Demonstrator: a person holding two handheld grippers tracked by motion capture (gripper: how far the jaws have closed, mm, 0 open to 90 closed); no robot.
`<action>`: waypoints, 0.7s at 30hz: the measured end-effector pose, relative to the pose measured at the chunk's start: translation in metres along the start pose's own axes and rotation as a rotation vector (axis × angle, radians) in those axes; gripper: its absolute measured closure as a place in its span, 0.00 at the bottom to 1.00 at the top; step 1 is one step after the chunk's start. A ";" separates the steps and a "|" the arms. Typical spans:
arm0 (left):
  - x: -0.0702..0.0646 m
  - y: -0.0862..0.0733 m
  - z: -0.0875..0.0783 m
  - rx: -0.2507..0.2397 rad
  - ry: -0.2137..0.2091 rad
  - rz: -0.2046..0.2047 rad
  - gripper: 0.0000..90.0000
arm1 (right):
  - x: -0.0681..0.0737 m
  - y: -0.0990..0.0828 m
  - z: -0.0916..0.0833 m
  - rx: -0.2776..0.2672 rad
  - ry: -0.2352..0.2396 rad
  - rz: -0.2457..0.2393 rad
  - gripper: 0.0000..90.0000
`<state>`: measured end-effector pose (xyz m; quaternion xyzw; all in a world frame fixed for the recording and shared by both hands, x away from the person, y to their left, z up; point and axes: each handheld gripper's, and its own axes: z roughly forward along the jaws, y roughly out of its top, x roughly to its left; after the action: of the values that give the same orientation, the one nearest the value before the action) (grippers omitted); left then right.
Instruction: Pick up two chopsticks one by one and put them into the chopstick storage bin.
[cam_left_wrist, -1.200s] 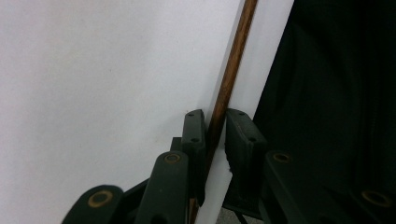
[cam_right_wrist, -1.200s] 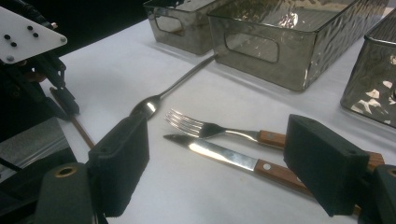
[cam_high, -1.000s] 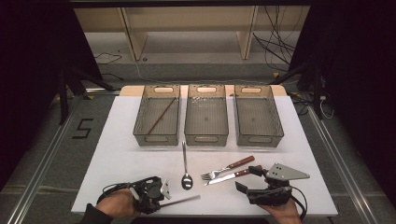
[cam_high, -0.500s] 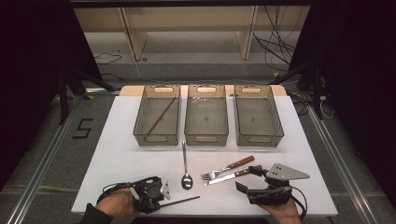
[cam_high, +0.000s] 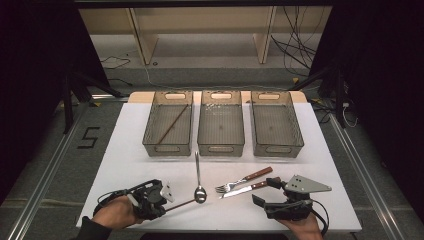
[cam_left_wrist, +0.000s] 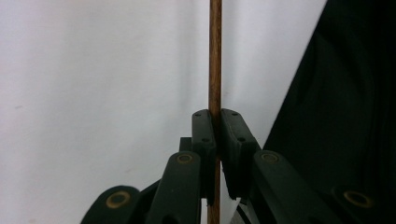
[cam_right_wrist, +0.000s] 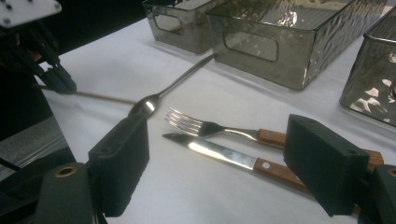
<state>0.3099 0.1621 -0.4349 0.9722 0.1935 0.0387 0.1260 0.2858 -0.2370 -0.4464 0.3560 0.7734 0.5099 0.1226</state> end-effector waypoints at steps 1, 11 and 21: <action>0.003 -0.001 -0.003 -0.018 0.016 -0.017 0.94 | 0.000 0.000 0.000 0.001 -0.001 0.001 0.26; 0.021 -0.002 -0.021 -0.142 0.071 -0.147 0.94 | -0.001 0.000 0.001 -0.001 -0.002 0.004 0.26; 0.053 0.006 -0.043 -0.277 0.120 -0.285 0.94 | -0.001 0.000 0.001 -0.002 -0.002 0.004 0.26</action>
<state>0.3561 0.1869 -0.3905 0.9043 0.3292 0.1044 0.2509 0.2866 -0.2370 -0.4474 0.3579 0.7720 0.5107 0.1230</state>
